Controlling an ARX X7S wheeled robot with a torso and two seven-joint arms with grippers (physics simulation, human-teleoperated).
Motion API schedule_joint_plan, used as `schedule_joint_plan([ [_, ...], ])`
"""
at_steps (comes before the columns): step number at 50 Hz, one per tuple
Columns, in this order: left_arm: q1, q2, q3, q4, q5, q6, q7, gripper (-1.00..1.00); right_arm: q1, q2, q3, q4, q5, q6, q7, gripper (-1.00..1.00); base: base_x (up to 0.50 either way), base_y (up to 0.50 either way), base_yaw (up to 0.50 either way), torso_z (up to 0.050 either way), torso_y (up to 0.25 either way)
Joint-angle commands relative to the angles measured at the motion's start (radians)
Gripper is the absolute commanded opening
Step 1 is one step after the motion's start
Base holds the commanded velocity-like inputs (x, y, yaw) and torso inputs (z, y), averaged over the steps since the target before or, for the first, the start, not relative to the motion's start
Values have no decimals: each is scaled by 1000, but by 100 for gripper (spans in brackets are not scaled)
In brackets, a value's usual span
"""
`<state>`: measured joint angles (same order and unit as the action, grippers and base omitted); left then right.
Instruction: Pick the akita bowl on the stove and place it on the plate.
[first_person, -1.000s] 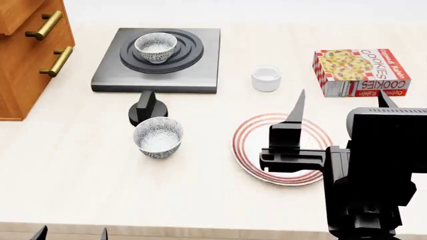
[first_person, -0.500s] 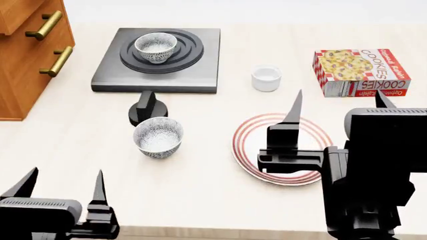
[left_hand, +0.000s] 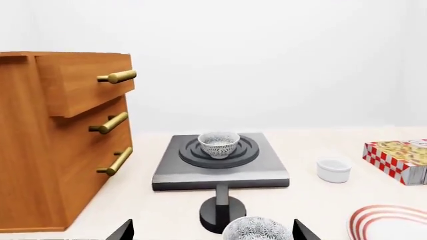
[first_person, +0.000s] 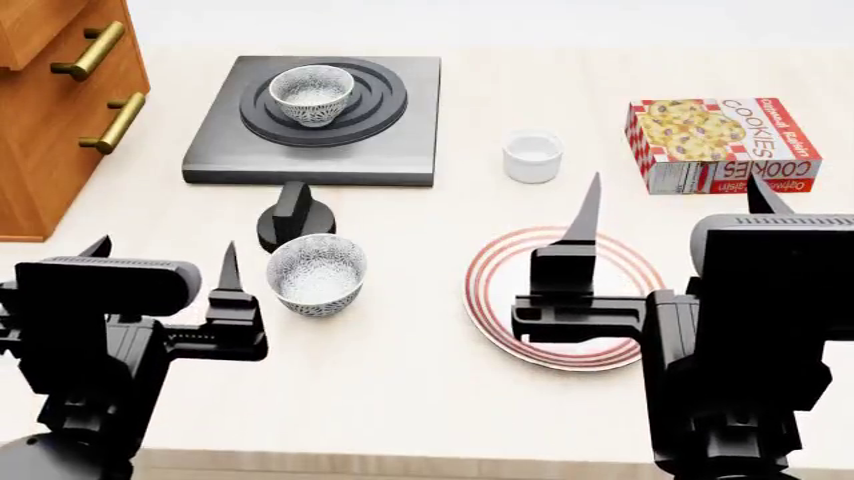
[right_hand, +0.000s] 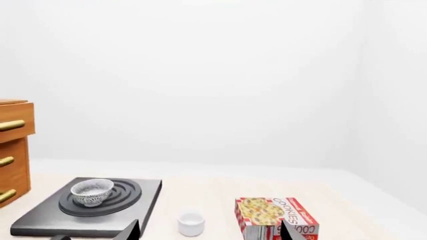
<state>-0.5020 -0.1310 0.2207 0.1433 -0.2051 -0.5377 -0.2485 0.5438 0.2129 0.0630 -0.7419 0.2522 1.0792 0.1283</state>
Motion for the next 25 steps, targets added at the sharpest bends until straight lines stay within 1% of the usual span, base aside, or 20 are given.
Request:
schedule_joint_plan([
  [1, -58, 10, 0, -39, -27, -50, -4, 100, -2, 1, 3, -1, 8, -14, 2, 100, 0, 0, 0, 0, 0],
  [15, -97, 12, 14, -72, -44, -82, -11, 100, 0, 1, 7, 3, 18, -6, 9, 100, 0, -18, 0, 0, 0],
  [25, -112, 9, 19, -80, -53, -87, -17, 100, 2, 5, 2, -1, 23, 7, 17, 100, -40, -216, 0, 0, 0],
])
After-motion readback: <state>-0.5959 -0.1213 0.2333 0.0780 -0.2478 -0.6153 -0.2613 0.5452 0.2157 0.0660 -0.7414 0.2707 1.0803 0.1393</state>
